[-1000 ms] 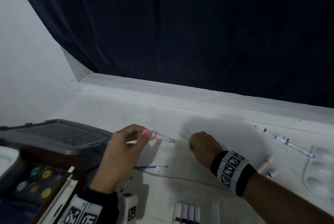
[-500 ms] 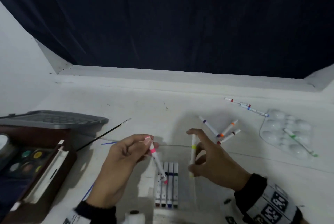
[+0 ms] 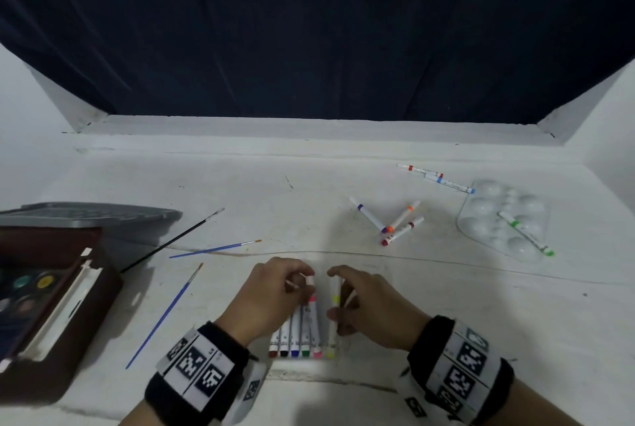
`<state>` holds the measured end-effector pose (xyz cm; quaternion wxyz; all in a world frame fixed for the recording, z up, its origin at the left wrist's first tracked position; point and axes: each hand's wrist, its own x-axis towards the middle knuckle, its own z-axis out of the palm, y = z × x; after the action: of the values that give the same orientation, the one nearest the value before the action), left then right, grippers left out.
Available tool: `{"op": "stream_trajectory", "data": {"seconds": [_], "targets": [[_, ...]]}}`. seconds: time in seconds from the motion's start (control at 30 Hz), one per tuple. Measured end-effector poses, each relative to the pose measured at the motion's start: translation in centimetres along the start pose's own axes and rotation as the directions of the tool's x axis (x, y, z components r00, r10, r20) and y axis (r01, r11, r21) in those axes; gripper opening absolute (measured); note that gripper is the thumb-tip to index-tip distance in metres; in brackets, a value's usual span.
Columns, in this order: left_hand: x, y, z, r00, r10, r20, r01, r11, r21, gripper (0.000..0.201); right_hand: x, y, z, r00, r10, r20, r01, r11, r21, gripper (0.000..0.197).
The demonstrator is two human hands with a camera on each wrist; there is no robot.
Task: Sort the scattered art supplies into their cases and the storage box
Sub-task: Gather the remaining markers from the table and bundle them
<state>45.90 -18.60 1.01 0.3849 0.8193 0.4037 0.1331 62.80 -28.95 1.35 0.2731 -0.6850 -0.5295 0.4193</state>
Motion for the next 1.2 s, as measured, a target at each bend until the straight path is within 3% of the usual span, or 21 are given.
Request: {"op": "stream_trajectory", "data": {"seconds": [0.13,0.23,0.3,0.43,0.6,0.7,0.83,1.2], "targets": [[0.0,-0.1,0.1,0.996,0.059,0.063,-0.073,0.964,0.255,0.040,0.4,-0.4,-0.3,0.998,-0.059,0.021,0.062,0.975,-0.213,0.066],[-0.3,0.5,-0.4,0.975,-0.015,0.221,-0.091,0.882,0.462,0.062,0.6,-0.4,-0.6,0.994,-0.097,0.055,0.111,0.915,-0.388,0.077],[-0.5,1.2,-0.8,0.955,-0.050,0.292,-0.120,0.837,0.533,0.062,0.8,-0.2,-0.9,0.992,-0.114,0.052,0.125,0.894,-0.431,0.073],[-0.9,1.6,-1.0,0.944,-0.048,0.325,-0.154,0.808,0.568,0.055,1.2,-0.2,-1.1,0.985,-0.159,0.065,0.169,0.833,-0.527,0.062],[-0.8,1.1,-0.6,0.945,-0.027,0.327,-0.186,0.777,0.602,0.070,1.6,-0.3,-0.1,0.986,-0.134,0.096,0.164,0.752,-0.638,0.080],[-0.6,0.9,-0.5,0.948,-0.016,0.318,-0.187,0.781,0.596,0.080,1.7,-0.5,-0.1,0.984,-0.138,0.109,0.176,0.766,-0.618,0.076],[-0.3,0.6,-0.3,0.951,-0.019,0.308,-0.171,0.798,0.577,0.079,1.9,-0.8,-0.3,0.982,-0.131,0.134,0.184,0.813,-0.553,0.070],[0.2,0.5,-0.2,0.958,-0.023,0.287,-0.151,0.810,0.567,0.080,2.0,-0.6,-0.2,0.983,-0.146,0.112,0.183,0.820,-0.542,0.069]]}}
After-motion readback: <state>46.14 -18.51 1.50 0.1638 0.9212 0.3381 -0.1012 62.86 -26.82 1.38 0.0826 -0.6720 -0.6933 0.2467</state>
